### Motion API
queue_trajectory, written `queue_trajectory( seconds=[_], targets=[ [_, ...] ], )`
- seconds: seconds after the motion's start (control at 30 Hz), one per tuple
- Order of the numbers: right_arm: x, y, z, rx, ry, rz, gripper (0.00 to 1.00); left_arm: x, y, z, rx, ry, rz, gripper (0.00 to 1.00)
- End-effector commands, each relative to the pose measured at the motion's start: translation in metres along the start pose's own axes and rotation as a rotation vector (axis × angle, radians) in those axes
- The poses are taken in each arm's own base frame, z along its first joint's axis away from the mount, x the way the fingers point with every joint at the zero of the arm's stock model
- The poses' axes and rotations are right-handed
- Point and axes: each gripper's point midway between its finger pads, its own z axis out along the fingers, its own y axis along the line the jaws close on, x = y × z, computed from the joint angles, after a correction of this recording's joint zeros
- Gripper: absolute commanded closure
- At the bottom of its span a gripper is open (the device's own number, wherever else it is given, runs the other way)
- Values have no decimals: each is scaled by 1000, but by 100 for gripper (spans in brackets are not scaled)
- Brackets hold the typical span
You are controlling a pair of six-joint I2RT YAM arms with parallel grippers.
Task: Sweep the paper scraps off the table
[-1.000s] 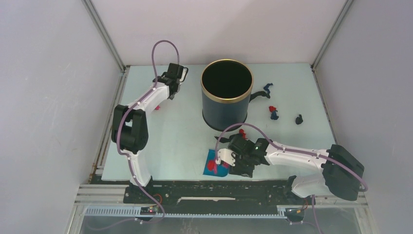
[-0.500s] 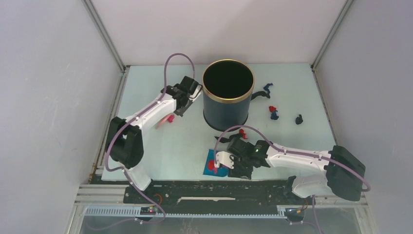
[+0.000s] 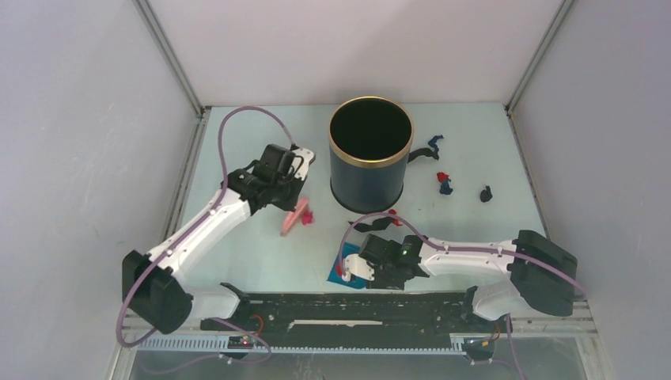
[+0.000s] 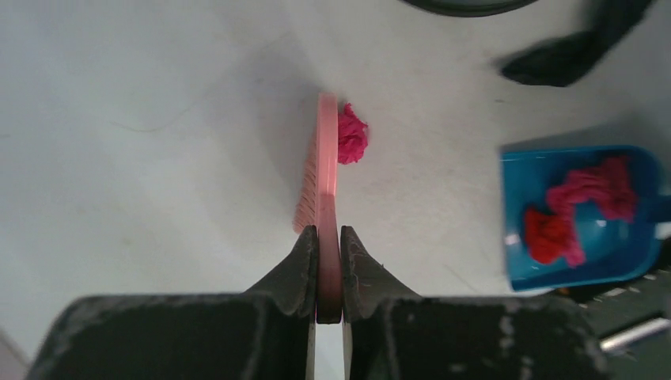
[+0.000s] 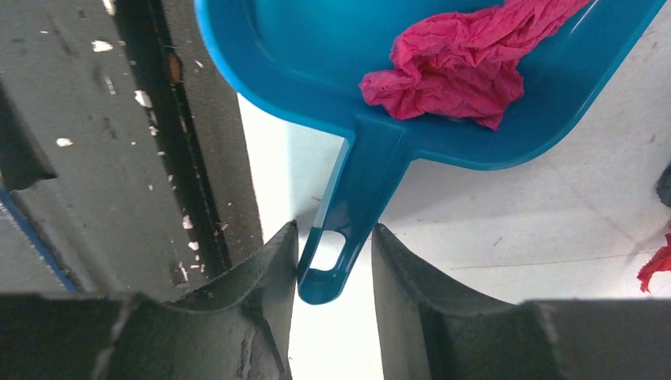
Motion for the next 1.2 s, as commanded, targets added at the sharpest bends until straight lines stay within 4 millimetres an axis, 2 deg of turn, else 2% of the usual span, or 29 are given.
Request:
queue_trajectory(
  seconds=[0.0,0.13,0.23,0.33,0.4,0.47,0.57,0.8,0.97,1.07,1.17],
  targets=[
    [-5,-11,4,62,6,30,55,-1,-47,-9,232,-54,-130,100],
    [-5,-17,5,100,13,47,71,2,-60,-14,295,-76,-148,100],
    [-2,-22,5,120,23,61,77,-3,-63,-24,302,-99,-155,100],
    [0,-30,0,129,29,101,86,-23,-51,-48,244,-175,-154,100],
    [4,-37,-3,129,32,137,91,-31,-36,-60,161,-200,-148,100],
    [8,-42,-5,128,41,172,93,-38,-19,-64,73,-213,-131,100],
    [12,-48,-9,118,64,230,93,-42,0,-58,-37,-194,-131,100],
    [19,-61,-13,108,152,283,95,-51,1,-24,-59,-137,-111,100],
    [18,-66,-13,92,191,307,96,-51,-17,1,17,-89,-87,100],
    [17,-65,-12,76,205,311,97,-47,-39,12,92,-55,-48,100],
    [17,-65,-10,69,208,316,97,-44,-71,10,189,-42,-7,100]
  ],
)
